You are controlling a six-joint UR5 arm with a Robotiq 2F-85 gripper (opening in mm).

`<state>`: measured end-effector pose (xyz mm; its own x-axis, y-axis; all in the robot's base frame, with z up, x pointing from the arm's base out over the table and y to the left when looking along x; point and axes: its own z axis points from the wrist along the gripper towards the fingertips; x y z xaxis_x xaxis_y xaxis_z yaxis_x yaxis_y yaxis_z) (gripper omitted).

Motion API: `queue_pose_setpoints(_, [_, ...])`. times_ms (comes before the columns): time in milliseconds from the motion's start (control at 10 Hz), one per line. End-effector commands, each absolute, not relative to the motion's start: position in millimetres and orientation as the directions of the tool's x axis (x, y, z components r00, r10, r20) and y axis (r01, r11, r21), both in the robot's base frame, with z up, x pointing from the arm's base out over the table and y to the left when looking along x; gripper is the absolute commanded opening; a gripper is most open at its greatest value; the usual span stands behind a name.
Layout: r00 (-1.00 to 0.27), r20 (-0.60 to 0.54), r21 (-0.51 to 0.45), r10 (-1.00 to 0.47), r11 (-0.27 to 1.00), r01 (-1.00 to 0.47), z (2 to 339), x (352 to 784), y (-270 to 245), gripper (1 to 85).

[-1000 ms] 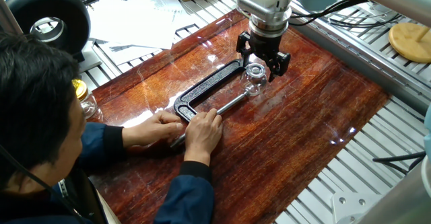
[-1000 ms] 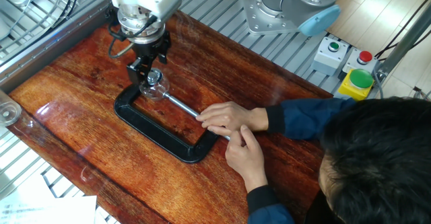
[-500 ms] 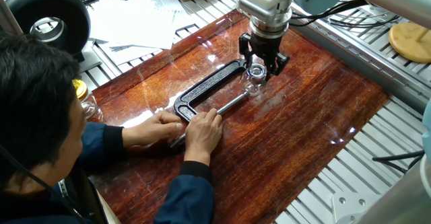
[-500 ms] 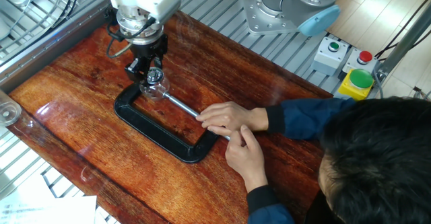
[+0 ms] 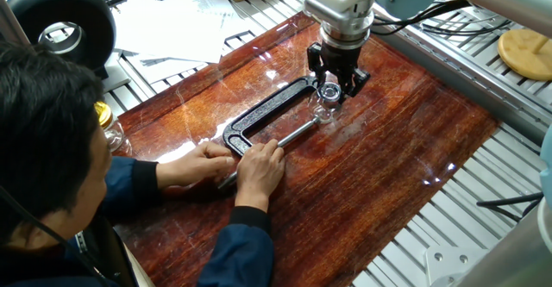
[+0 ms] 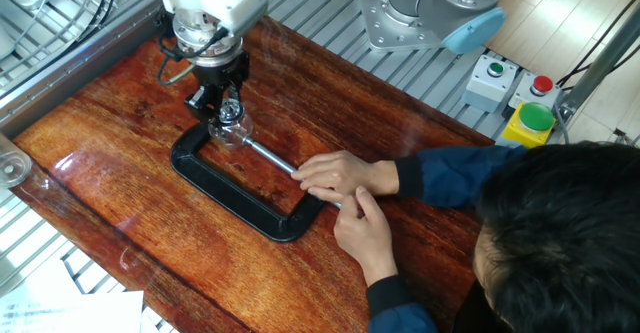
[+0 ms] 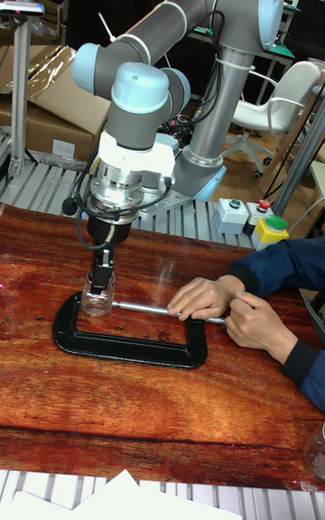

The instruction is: Screw the lid onto the jar

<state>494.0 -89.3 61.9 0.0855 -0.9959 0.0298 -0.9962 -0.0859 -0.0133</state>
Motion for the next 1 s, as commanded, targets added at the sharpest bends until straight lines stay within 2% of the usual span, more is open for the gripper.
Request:
queue_pose_setpoints(0, [0.013, 0.036, -0.022, -0.999, -0.014, -1.0, 64.8, 497.0, -89.6, 35.0])
queue_pose_setpoints(200, [-0.091, 0.032, -0.02, -0.995, 0.091, -0.996, 62.5, 495.4, -87.7, 24.3])
queue_pose_setpoints(300, [-0.197, 0.011, -0.009, -0.98, 0.197, -0.98, 57.8, 488.6, -83.5, 21.0])
queue_pose_setpoints(600, [-0.339, 0.028, -0.011, -0.94, 0.339, -0.941, 68.9, 493.1, -97.7, 22.0])
queue_pose_setpoints(900, [-0.575, -0.002, 0.013, -0.818, 0.575, -0.818, 57.3, 486.6, -85.2, 22.3])
